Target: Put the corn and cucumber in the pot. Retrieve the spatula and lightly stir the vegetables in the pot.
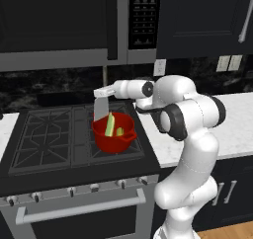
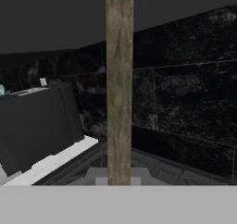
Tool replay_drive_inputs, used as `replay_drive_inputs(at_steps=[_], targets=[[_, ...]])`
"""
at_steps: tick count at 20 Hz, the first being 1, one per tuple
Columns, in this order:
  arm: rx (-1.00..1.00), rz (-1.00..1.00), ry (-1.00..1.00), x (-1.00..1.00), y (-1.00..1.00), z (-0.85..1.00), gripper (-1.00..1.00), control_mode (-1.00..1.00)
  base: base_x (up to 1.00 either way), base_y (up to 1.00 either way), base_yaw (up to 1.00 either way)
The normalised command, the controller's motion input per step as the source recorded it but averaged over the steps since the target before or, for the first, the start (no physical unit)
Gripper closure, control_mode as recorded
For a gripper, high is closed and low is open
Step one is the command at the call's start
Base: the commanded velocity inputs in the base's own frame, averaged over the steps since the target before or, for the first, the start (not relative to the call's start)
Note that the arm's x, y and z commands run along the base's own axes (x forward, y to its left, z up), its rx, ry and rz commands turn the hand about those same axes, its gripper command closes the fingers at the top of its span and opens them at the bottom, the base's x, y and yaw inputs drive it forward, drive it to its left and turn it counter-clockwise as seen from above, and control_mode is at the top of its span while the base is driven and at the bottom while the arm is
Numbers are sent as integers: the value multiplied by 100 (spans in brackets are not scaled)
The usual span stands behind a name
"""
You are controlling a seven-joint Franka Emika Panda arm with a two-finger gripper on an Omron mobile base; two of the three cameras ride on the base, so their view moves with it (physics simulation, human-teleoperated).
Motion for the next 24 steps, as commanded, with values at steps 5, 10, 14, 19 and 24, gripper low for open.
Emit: replay_drive_inputs(at_steps=[5,10,14,19,24], targets=[[23,42,-3,-19,-100,-12,100,-100,0,0,0],[19,40,0,0,-100,-36,100,-100,0,0,0],[19,40,0,0,-100,-35,100,-100,0,0,0],[20,40,-4,1,-87,-16,100,-100,0,0,0],[21,38,-22,39,-49,-1,100,-100,0,0,0]])
